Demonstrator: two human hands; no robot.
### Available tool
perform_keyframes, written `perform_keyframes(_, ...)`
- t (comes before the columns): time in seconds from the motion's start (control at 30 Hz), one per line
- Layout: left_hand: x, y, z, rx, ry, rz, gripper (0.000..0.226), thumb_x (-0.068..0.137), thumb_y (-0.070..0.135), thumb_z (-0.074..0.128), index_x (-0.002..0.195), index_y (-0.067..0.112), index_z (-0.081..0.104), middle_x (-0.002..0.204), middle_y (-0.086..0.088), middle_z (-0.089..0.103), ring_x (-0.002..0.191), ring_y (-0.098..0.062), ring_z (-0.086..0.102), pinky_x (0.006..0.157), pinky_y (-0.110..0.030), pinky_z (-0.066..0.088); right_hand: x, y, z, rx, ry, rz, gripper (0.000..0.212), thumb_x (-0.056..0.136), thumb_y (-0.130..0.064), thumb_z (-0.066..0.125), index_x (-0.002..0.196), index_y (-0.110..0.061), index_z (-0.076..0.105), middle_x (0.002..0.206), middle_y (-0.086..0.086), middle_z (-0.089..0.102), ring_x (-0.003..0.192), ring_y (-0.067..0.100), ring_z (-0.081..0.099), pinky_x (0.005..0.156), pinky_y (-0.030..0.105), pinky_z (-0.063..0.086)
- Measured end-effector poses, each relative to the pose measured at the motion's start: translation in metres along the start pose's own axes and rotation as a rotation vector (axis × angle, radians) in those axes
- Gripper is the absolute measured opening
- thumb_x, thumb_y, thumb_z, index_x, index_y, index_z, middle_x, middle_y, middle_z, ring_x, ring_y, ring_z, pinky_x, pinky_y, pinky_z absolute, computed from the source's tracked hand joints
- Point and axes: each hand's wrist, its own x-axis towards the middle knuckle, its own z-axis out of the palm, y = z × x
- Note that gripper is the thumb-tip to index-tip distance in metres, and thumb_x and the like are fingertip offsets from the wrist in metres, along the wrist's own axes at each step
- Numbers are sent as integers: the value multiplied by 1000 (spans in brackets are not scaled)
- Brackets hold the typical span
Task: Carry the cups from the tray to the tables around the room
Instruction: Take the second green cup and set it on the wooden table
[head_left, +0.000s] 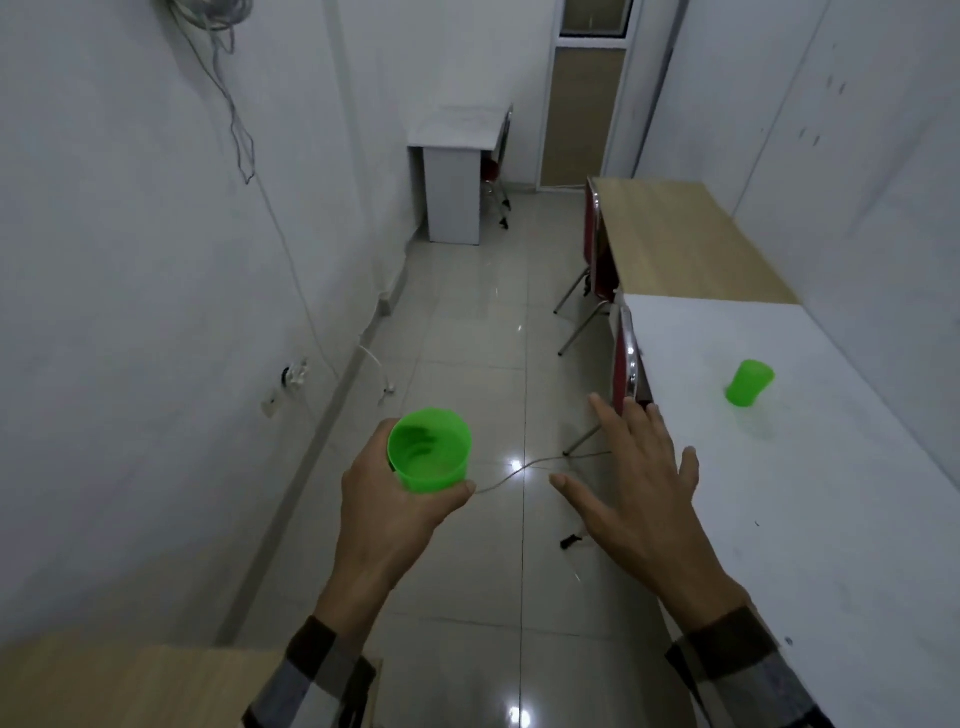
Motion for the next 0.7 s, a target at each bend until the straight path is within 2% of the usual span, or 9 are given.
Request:
perform_keyframes(0.1,53,-8,29,-9,-20,21,58,52,42,95,104,38,70,98,20,76,90,-2,72,69,-13,53,55,19,1,2,11,30,87,90,-68,53,159,-46,3,173,-2,0,158,15,-12,124,62,-4)
perform_keyframes(0.23,130,-16,79,-30,-32,23,61,51,44,95,105,43,69,102,19,75,92,-3,72,75,-28,57,139,54,5,21,48,32,88,90,-65,57,160,-43,7,173,-1,3,159,16,-8,124,63,-2)
perform_keyframes(0.37,204,-17,129,-40,-24,19,61,50,47,95,105,49,68,103,21,75,93,-1,72,74,-26,56,225,91,-1,24,36,49,89,91,-64,57,160,-43,6,173,0,4,159,18,-7,124,64,0)
perform_keyframes(0.47,255,-13,164,-53,-38,7,63,52,47,96,109,48,69,105,19,75,95,-4,73,77,-31,59,285,115,-3,16,39,55,90,90,-67,56,160,-43,4,173,-2,0,159,17,-9,124,63,0)
perform_keyframes(0.57,304,-12,198,-59,-58,5,61,52,46,96,107,44,70,102,18,76,92,-3,73,74,-25,56,337,138,-8,5,43,73,89,91,-65,57,160,-42,7,173,-2,1,159,17,-8,125,61,-1)
perform_keyframes(0.7,368,-15,240,-77,-73,-18,63,52,45,96,110,43,71,104,17,77,93,-4,73,76,-30,59,399,167,-9,19,39,107,88,91,-68,53,161,-42,7,173,-3,1,159,16,-10,125,60,-2)
